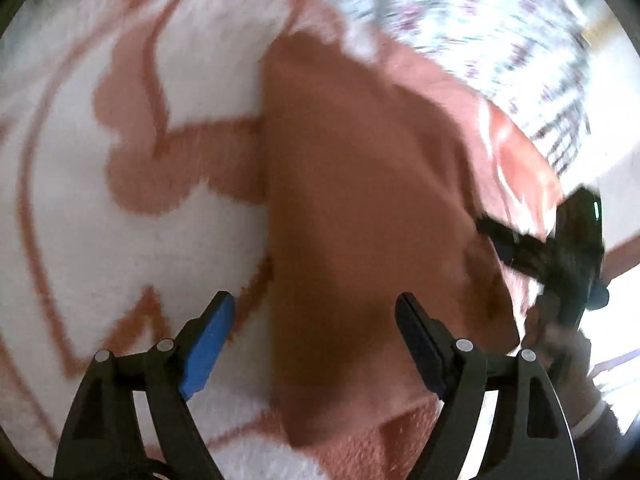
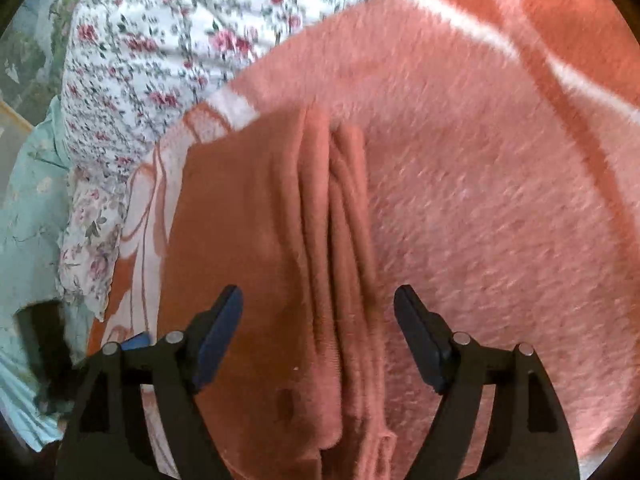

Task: Fold small clothes
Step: 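Hold the folded sweater with the right gripper and fold it over lengthwise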

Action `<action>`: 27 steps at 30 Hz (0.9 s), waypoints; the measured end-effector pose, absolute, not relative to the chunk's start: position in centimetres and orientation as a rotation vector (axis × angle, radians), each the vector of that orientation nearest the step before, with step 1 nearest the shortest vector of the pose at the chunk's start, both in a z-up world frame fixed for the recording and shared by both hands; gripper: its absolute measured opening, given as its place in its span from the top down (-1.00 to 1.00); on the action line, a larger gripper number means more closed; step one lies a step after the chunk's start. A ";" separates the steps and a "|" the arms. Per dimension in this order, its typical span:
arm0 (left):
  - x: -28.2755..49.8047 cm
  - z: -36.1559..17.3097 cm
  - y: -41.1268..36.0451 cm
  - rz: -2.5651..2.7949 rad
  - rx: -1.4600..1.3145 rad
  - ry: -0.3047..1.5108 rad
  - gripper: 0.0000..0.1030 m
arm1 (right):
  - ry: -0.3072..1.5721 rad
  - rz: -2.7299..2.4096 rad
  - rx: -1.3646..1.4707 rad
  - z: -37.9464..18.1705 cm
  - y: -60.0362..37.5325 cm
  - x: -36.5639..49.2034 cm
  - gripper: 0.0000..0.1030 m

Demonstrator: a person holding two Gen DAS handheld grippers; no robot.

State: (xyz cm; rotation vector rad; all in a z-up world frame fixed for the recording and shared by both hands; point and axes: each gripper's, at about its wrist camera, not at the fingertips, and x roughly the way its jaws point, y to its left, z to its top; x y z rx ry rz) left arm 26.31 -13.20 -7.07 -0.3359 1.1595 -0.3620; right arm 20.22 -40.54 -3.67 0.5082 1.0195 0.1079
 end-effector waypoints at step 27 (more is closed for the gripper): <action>17.6 -0.3 -2.4 -0.367 -0.227 1.019 0.48 | 1.071 0.452 0.638 -1.9 -25.8 15.9 0.56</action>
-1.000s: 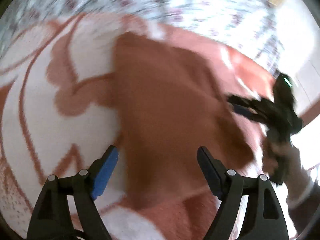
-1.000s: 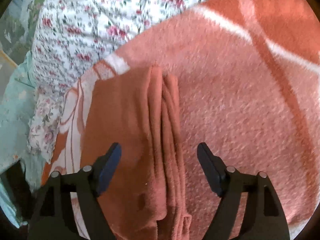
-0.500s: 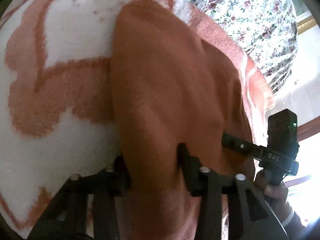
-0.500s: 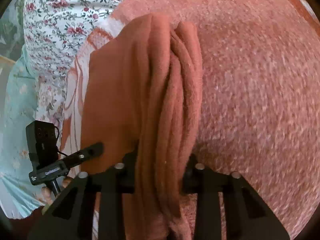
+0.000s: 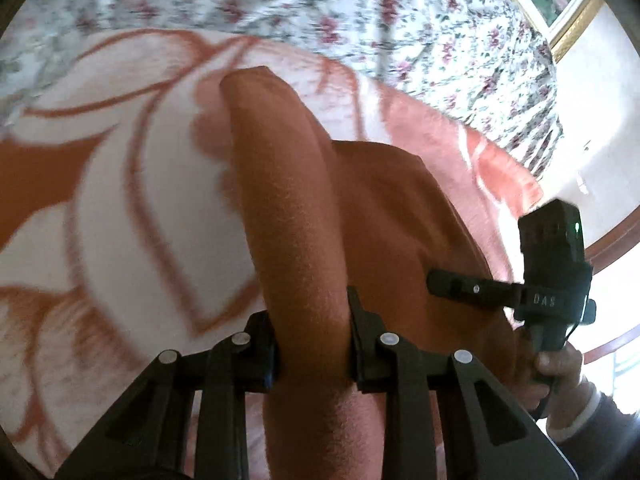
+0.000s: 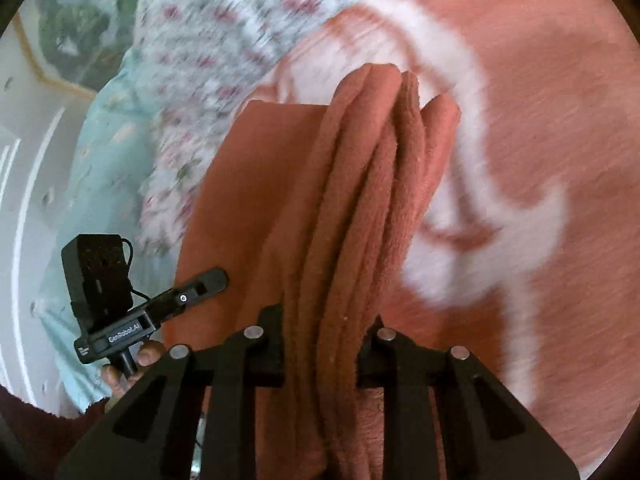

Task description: Fold small clothes

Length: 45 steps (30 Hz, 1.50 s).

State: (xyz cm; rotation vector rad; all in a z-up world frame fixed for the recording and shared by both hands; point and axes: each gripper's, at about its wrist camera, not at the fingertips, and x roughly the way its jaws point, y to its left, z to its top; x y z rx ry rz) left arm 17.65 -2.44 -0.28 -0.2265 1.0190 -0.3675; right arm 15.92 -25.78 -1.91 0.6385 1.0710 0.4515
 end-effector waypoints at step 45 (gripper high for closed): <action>22.6 -6.1 7.0 -0.018 -0.212 1.102 0.09 | 1.153 0.174 0.280 -4.9 -20.0 21.0 0.69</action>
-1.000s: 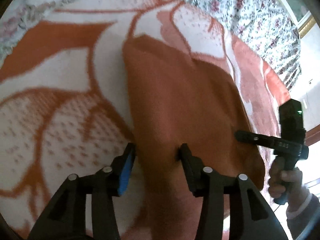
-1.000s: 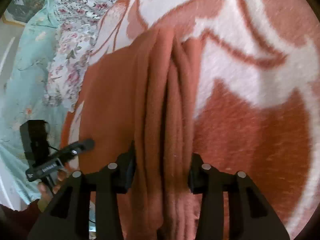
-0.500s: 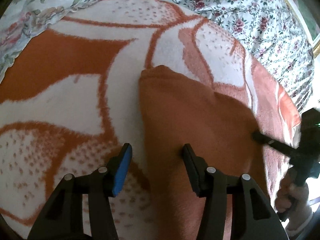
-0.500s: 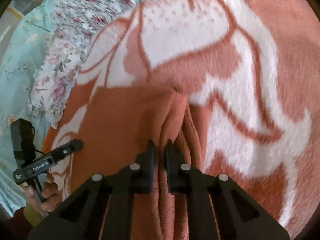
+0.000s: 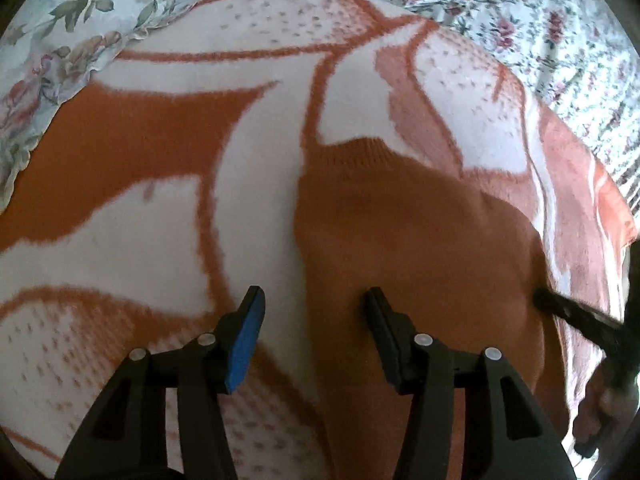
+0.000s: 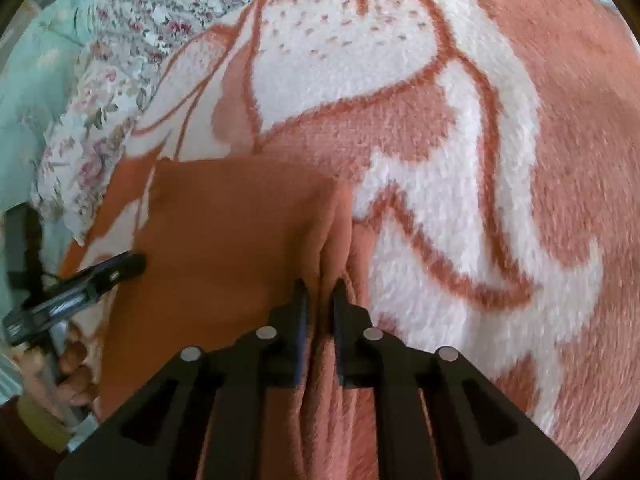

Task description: Fold small clothes

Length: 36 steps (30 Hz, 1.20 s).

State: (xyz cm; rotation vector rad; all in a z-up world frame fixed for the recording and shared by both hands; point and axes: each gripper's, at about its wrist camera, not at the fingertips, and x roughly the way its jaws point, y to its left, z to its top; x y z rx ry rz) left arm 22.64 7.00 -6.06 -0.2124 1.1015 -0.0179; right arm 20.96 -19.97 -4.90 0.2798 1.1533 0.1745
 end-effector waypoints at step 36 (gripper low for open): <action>0.7 -5.3 2.2 -0.107 -0.153 1.033 0.34 | 1.124 0.397 0.460 0.8 -20.4 7.2 0.91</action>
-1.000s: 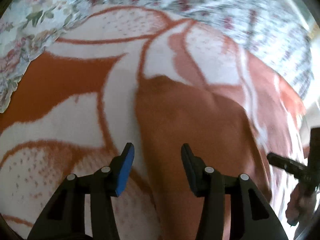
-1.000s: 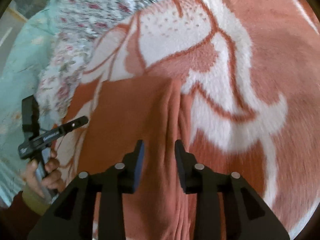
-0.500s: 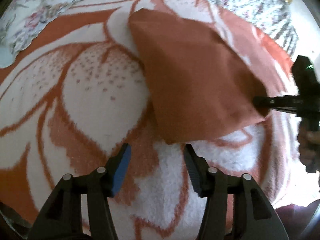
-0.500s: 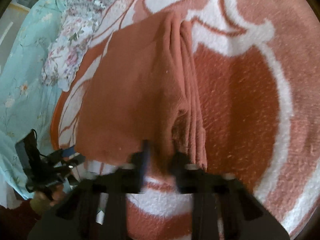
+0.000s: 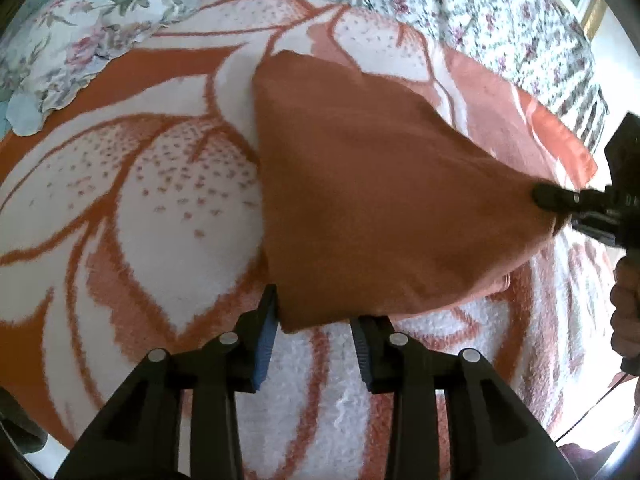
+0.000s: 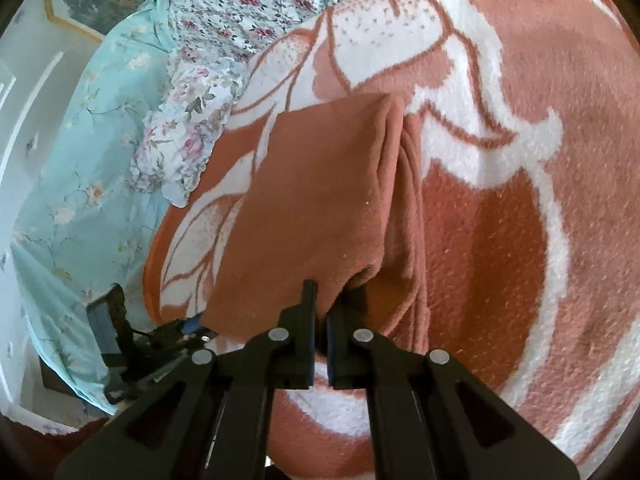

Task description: Fold small clothes

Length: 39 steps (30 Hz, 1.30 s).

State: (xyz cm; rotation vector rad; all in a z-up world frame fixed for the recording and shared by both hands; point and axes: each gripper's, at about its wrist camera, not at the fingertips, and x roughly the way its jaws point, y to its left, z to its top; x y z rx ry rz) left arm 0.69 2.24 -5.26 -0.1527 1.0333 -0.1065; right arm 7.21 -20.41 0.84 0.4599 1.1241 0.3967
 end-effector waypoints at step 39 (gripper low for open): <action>4.0 -2.5 2.9 -0.393 -0.108 1.020 0.41 | 1.064 0.163 0.359 -2.2 -21.7 13.8 -0.13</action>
